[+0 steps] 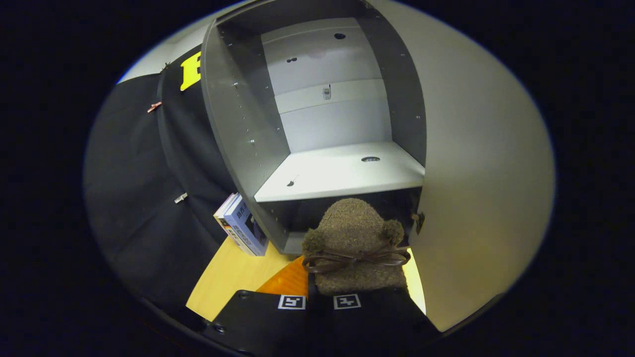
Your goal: Open the shoe cabinet door, grab the shoes and put them into the shoe cabinet, then close the shoe cabinet door.
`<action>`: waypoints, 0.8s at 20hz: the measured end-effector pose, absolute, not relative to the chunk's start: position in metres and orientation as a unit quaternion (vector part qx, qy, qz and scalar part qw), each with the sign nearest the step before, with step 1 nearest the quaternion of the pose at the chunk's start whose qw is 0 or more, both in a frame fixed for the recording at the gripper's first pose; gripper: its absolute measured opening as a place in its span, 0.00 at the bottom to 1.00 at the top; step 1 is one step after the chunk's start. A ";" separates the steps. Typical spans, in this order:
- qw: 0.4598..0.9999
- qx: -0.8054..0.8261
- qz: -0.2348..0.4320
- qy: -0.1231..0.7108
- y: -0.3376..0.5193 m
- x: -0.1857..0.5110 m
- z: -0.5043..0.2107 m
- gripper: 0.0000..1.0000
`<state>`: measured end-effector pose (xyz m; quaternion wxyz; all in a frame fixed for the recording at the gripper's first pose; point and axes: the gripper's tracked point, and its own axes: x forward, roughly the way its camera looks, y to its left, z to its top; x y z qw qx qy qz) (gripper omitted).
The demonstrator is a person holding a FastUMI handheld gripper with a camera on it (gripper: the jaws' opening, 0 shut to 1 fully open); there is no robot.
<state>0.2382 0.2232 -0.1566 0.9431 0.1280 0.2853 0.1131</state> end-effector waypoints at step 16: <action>0.954 0.079 0.062 0.283 0.232 0.474 -0.126 0.07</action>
